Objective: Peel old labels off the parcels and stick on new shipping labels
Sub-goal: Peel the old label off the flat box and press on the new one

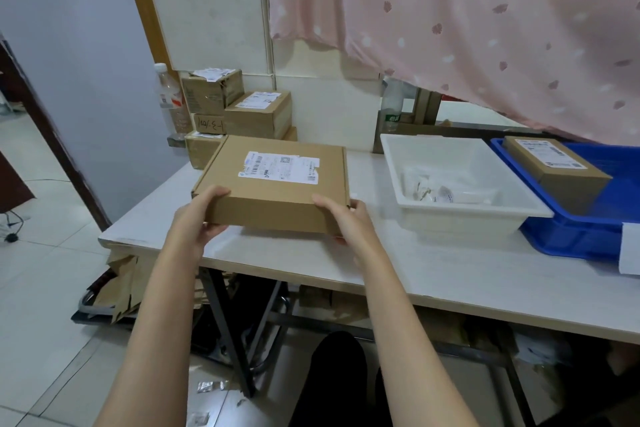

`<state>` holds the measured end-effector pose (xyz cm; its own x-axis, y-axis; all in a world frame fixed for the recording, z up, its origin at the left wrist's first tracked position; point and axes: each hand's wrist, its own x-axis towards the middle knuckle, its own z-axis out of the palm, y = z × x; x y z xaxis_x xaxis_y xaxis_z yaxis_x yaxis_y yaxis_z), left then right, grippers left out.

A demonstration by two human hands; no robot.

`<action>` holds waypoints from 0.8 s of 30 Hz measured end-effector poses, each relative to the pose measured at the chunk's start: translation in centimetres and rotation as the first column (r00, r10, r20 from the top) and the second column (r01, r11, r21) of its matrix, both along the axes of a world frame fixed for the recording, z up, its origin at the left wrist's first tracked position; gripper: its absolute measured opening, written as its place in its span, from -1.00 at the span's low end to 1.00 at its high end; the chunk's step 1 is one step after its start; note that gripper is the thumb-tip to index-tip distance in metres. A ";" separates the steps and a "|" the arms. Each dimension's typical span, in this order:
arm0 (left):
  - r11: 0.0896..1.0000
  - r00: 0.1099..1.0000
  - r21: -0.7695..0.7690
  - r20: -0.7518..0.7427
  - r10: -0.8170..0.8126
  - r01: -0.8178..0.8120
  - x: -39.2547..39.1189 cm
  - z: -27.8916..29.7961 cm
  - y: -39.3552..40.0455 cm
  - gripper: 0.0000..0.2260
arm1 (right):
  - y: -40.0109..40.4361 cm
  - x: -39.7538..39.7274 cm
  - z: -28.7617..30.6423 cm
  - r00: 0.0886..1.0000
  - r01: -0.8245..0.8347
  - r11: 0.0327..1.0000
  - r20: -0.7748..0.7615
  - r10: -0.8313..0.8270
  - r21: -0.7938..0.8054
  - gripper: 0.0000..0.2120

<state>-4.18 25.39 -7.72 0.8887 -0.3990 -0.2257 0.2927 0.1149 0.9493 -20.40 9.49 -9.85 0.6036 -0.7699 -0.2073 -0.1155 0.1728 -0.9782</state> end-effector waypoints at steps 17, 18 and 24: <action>0.912 0.924 0.190 -0.057 0.379 -0.363 4.5 -2.4 0.2 -0.70 | 2.0 7.6 -2.2 0.957 -0.174 0.984 -0.231 0.176 0.027 -0.32; 0.925 0.938 0.192 -0.047 0.343 -0.328 4.4 -2.6 -0.3 -0.70 | 1.3 7.1 -2.2 0.957 -0.160 0.987 -0.239 0.161 0.027 -0.32; 0.970 0.998 0.239 -0.041 0.052 -0.041 4.0 -3.2 -2.9 -0.56 | -2.1 4.1 -2.1 0.963 -0.045 0.998 -0.265 0.054 0.040 -0.20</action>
